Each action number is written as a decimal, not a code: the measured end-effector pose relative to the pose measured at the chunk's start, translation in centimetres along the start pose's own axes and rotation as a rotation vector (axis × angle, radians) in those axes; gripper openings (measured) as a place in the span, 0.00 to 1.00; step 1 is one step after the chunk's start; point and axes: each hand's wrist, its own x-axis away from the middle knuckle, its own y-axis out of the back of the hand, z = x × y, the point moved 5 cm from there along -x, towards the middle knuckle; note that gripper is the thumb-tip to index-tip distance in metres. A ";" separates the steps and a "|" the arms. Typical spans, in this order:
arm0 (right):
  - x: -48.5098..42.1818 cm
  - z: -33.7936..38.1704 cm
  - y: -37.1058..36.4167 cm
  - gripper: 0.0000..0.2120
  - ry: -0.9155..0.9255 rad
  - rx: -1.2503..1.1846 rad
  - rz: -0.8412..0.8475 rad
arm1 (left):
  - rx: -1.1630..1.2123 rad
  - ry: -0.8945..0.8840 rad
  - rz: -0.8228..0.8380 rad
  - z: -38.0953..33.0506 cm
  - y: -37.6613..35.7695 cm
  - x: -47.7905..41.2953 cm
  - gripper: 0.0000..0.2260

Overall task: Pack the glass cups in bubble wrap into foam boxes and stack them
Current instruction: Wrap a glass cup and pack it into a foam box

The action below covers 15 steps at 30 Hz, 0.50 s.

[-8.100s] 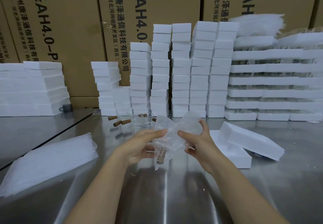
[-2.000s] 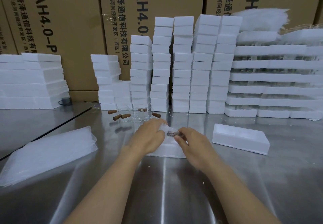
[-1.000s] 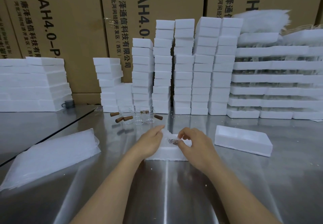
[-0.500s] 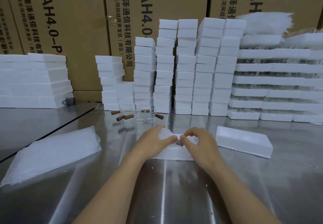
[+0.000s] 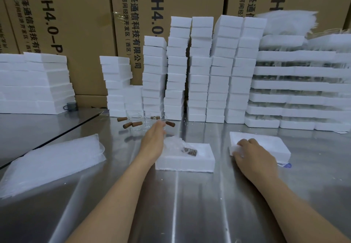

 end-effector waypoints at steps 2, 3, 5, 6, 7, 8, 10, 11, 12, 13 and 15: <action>0.0 0.7 1.1 0.11 0.025 -0.189 -0.092 | 0.104 0.009 -0.078 -0.3 0.8 0.0 0.13; 0.0 1.3 1.9 0.11 0.052 -0.337 -0.135 | 0.131 0.004 -0.101 -0.5 1.2 -0.1 0.10; 0.2 3.1 3.5 0.15 0.140 -0.590 -0.190 | 0.136 -0.004 -0.096 -0.8 1.6 -0.2 0.08; 0.5 4.2 4.3 0.17 0.179 -0.684 -0.201 | 0.136 -0.009 -0.082 -1.0 1.6 -0.2 0.09; 0.8 5.2 5.0 0.19 0.208 -0.772 -0.200 | 0.146 -0.013 -0.068 -1.1 1.6 -0.2 0.11; 1.2 6.2 5.7 0.19 0.225 -0.857 -0.186 | 0.161 -0.014 -0.052 -1.4 1.5 0.0 0.12; 1.8 7.7 6.6 0.19 0.221 -1.016 -0.130 | 0.183 -0.023 -0.006 -1.8 1.2 0.3 0.13; 2.1 8.4 7.0 0.21 0.202 -1.106 -0.089 | 0.193 -0.031 0.017 -2.0 1.0 0.4 0.13; 2.3 8.9 7.2 0.23 0.173 -1.221 -0.041 | 0.205 -0.035 0.037 -2.3 0.9 0.5 0.13; 2.3 9.3 7.4 0.24 0.128 -1.354 0.010 | 0.218 -0.036 0.051 -2.5 0.8 0.7 0.12; 2.6 10.1 7.2 0.24 0.013 -1.631 0.169 | 0.241 -0.024 0.080 -2.9 0.6 0.8 0.10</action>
